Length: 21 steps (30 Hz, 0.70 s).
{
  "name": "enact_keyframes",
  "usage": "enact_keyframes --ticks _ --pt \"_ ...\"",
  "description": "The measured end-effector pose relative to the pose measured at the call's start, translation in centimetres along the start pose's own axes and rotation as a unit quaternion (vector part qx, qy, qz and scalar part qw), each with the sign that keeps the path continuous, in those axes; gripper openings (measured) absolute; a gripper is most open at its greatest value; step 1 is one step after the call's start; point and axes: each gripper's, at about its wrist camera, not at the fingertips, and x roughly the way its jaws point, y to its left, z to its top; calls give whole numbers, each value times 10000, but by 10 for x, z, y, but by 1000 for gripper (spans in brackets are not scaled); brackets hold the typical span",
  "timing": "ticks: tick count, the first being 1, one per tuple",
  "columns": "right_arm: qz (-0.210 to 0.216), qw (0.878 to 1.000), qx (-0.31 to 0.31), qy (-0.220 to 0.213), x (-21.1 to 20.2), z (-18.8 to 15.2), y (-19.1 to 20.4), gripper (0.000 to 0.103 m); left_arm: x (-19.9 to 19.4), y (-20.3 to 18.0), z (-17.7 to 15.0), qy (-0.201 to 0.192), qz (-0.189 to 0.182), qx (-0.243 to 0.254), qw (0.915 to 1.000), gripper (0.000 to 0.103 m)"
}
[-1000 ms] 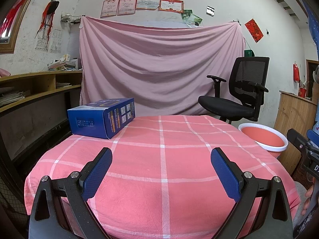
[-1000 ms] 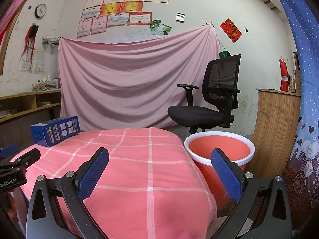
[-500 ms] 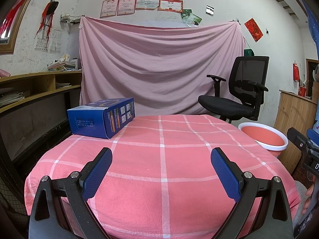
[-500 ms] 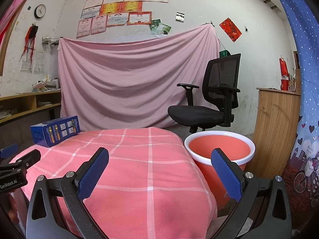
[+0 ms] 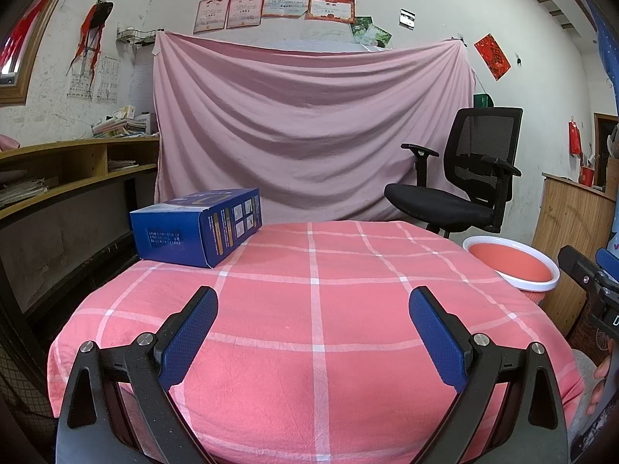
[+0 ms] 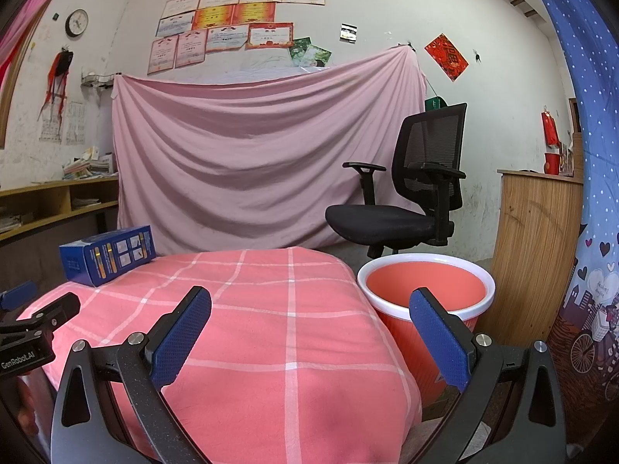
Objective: Collect trash
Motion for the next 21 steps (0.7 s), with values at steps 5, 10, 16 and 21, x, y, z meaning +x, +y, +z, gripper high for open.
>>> enact_keyframes --ticks 5,10,16,21 --pt "1 10000 9 2 0 -1 0 103 1 2 0 25 -26 -7 10000 97" --pt "-3 10000 8 5 0 -1 -1 103 -1 5 0 -17 -56 -36 10000 97" --pt "-17 10000 8 14 0 -2 1 103 -1 6 0 -2 -42 4 10000 97" --pt "-17 10000 14 19 0 -2 0 103 -2 7 -1 -5 -42 48 10000 97"
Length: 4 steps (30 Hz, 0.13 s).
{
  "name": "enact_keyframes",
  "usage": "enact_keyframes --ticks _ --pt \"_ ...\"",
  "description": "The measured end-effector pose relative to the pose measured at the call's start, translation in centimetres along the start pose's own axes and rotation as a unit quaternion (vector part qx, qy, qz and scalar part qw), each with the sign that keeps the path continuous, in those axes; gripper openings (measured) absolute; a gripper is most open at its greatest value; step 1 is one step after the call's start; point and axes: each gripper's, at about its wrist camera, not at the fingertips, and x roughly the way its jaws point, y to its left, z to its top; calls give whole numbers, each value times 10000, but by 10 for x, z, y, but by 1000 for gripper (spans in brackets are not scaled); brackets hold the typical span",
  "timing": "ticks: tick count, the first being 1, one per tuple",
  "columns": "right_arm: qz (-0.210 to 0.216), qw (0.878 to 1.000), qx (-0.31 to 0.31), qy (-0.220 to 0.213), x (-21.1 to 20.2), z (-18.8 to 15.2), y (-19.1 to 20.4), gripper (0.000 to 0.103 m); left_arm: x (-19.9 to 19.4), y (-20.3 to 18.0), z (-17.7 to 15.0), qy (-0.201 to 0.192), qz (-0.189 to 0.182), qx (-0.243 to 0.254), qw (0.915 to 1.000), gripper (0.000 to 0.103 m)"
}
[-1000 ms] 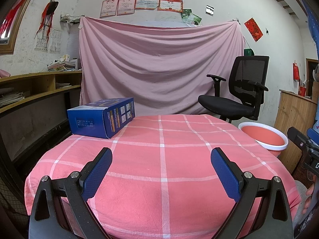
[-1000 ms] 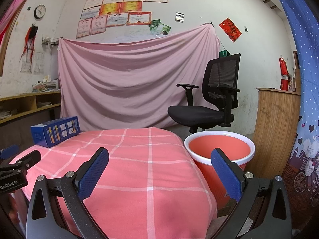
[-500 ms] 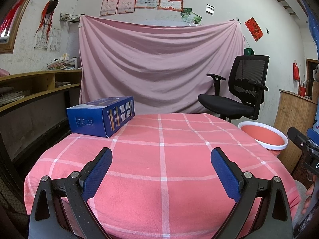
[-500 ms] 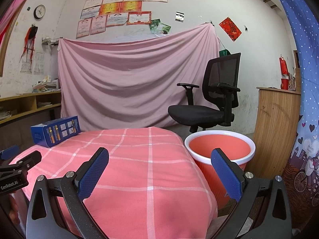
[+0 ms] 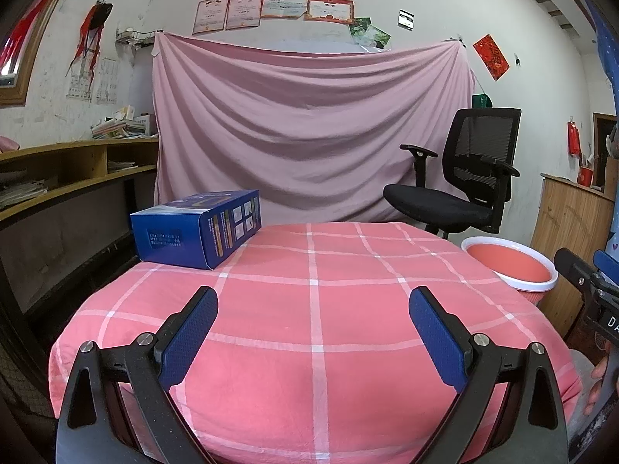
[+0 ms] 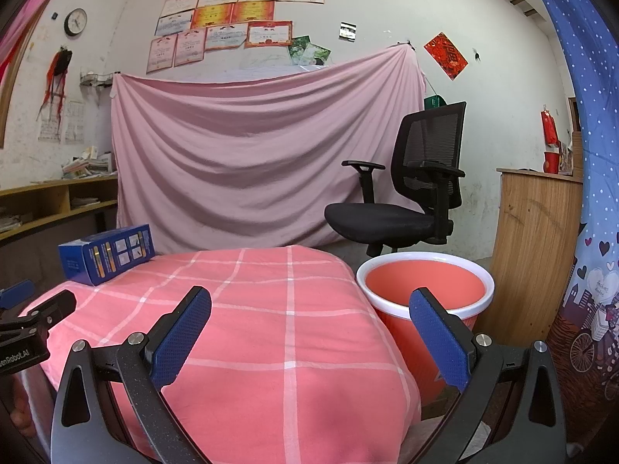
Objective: Collect trash
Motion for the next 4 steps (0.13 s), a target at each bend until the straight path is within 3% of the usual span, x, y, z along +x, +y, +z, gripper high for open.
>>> enact_keyframes --ticks 4 --pt "-4 10000 9 8 1 0 1 103 0 0 0 9 -5 -1 10000 97"
